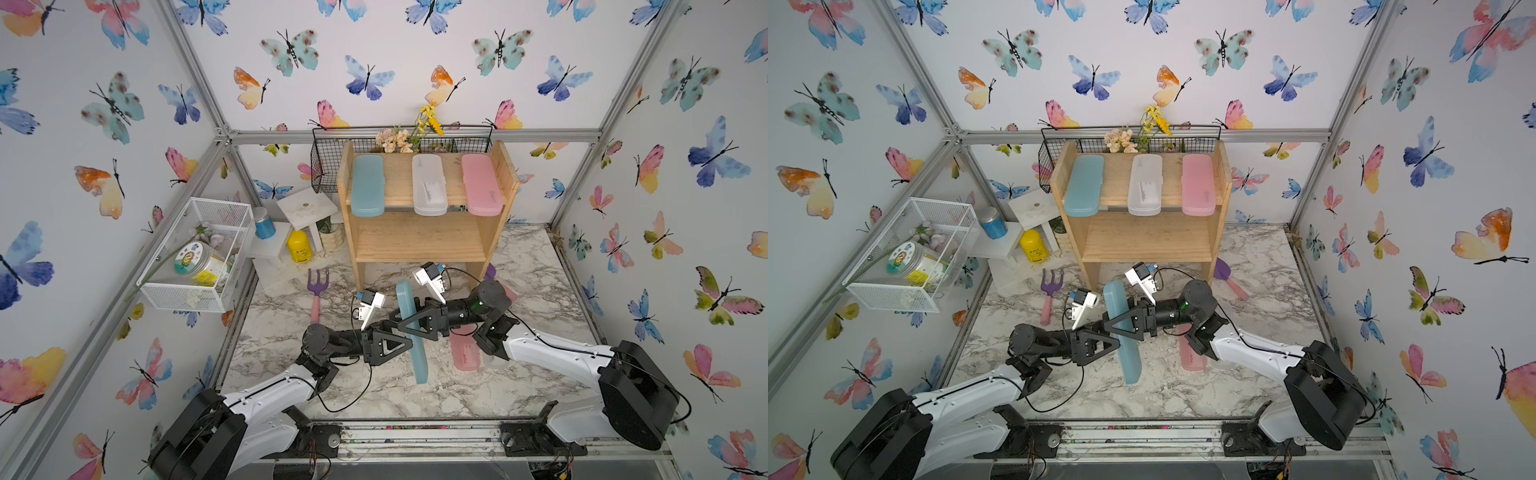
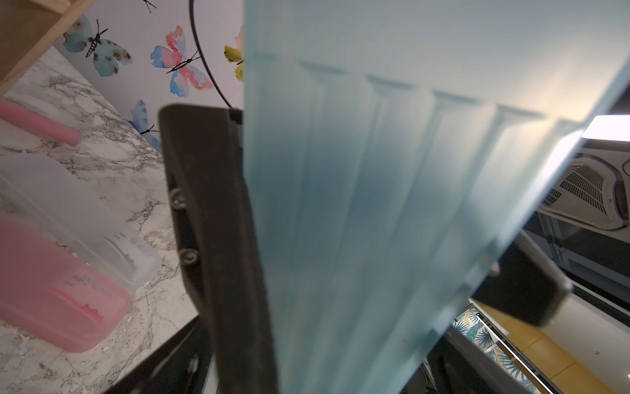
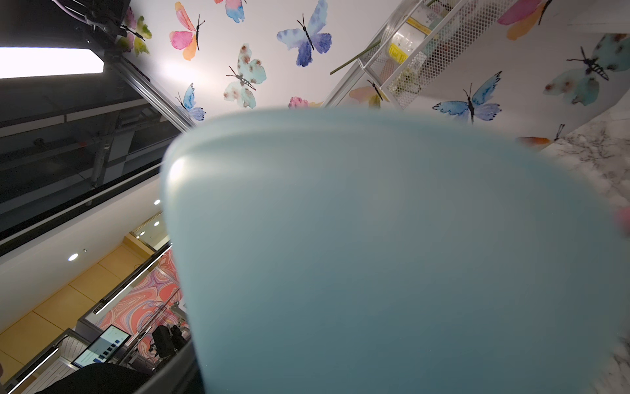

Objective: Remove the pencil cases from the shelf
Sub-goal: Pick up the pencil case from the center of the board.

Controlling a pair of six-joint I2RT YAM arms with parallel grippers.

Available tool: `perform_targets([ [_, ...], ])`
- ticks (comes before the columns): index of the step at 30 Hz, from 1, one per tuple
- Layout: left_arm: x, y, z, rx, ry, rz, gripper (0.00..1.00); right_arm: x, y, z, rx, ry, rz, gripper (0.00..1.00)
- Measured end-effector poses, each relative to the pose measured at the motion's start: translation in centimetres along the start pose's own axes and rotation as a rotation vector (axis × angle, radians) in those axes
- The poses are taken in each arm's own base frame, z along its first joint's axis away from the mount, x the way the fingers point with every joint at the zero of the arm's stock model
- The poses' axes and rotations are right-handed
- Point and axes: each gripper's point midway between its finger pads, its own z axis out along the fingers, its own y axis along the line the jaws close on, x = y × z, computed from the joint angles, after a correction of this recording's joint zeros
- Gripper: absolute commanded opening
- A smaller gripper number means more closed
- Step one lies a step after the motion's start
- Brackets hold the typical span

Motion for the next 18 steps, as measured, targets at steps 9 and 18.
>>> perform_targets([
  [9, -2.7, 2.0, -2.4, -0.261, -0.130, 0.058, 0.99, -1.3, -2.6, -0.6, 0.181, -0.029, 0.008, 0.40],
  [18, -3.3, 6.6, -5.4, -0.573, -0.210, 0.067, 0.99, -1.8, -6.8, -2.6, 0.485, -0.053, 0.078, 0.40],
])
